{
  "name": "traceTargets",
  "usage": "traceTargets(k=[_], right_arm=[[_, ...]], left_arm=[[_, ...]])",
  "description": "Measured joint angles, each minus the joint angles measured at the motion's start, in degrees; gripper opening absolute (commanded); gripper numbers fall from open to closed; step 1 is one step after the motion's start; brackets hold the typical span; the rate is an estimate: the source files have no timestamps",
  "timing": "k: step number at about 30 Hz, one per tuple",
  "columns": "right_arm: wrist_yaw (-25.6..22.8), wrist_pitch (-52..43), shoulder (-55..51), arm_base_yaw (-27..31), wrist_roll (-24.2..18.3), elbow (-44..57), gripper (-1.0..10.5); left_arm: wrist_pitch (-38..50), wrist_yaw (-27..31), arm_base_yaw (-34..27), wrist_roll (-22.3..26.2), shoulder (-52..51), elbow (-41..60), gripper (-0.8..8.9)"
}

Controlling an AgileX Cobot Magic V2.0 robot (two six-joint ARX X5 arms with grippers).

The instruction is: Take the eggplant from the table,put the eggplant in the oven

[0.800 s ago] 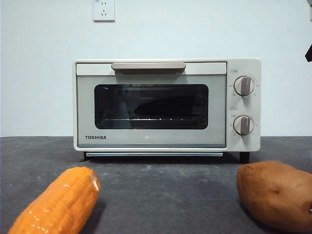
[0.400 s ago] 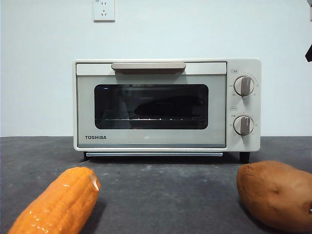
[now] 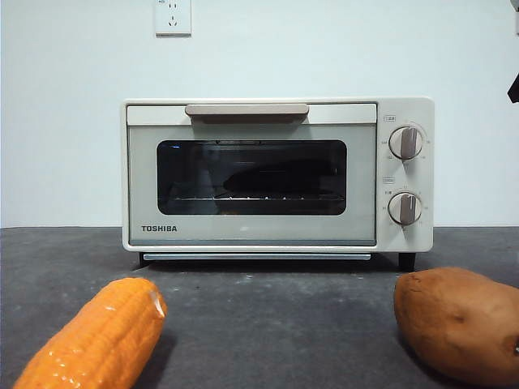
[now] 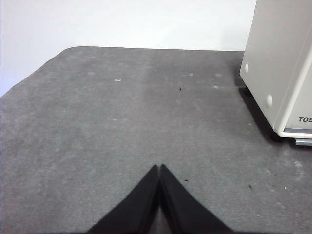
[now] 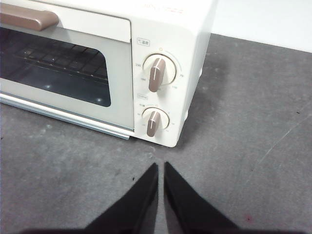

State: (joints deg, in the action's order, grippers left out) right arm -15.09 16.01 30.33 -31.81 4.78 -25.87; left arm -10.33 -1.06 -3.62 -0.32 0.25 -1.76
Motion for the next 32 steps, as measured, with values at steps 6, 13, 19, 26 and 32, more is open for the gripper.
traceTargets(k=[6,13,19,26,32], right_arm=[[-4.68,1.68,-8.55,2.4,-4.79,0.0,0.0],[-1.27,-1.6,-21.7,16.26,-8.37,3.26,0.0],[6.36,-3.19,-27.47,24.85,-8.59,12.79,0.0],[10.75,-3.37,-29.92,26.18,-5.9,20.9,0.0],[10.95,-3.39,-29.94,26.18,-3.78,23.58,0.0]], left_arm=[[0.0,0.0,0.0,0.0,0.0,0.0,0.06],[0.0,0.0,0.0,0.0,0.0,0.0,0.06],[0.0,0.0,0.0,0.0,0.0,0.0,0.06],[0.0,0.0,0.0,0.0,0.0,0.0,0.06],[0.0,0.0,0.0,0.0,0.0,0.0,0.06]])
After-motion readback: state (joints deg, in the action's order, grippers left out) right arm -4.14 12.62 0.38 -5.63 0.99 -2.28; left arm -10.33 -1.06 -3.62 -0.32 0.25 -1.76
